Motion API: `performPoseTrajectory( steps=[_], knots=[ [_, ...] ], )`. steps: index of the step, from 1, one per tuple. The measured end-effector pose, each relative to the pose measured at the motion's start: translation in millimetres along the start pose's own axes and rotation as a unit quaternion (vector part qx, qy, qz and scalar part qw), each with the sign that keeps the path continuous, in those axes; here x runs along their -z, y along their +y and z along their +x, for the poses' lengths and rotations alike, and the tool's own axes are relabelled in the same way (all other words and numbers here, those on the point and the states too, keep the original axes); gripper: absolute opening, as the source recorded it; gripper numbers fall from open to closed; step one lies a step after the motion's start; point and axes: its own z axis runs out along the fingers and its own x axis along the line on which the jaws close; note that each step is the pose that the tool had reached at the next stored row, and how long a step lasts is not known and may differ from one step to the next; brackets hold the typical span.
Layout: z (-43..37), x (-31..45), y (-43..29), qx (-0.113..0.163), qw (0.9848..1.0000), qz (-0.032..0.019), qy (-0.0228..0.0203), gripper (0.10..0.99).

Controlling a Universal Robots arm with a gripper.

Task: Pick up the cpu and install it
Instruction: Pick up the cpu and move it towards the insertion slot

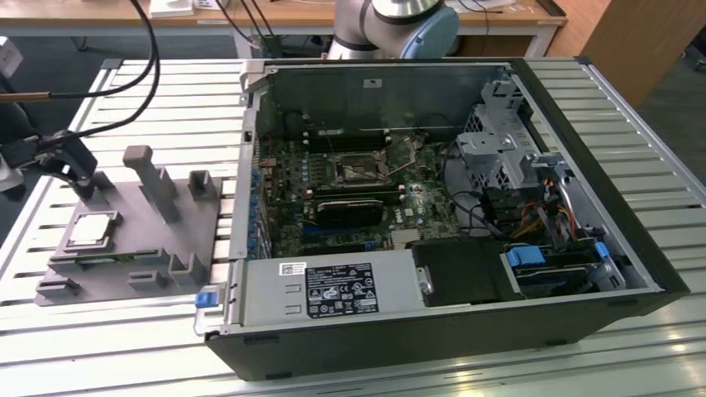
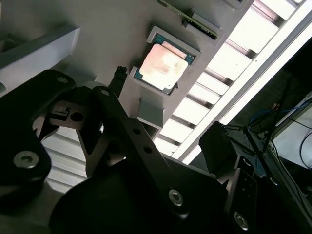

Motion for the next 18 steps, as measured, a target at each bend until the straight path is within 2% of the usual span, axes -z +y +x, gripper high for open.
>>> performPoseTrajectory(
  steps=[7, 12, 14, 16, 17, 18],
  knots=[
    [-1.2, -12.5, -1.0, 0.002, 1.0, 0.0001, 0.0002, 0.878],
    [-1.3, -21.6, -1.8, 0.015, 0.9999, 0.0007, 0.0014, 0.878],
    [-1.4, -23.9, -2.0, 0.015, 0.9999, 0.0054, 0.0012, 0.878],
    [-1.4, -25.0, -2.0, 0.015, 0.9998, 0.0145, 0.0011, 0.878],
    [-1.4, -26.4, -2.1, 0.015, 0.9997, 0.0175, 0.001, 0.878],
    [-1.5, -28.3, -2.2, 0.015, 0.9997, 0.0176, 0.001, 0.878]
  ],
)
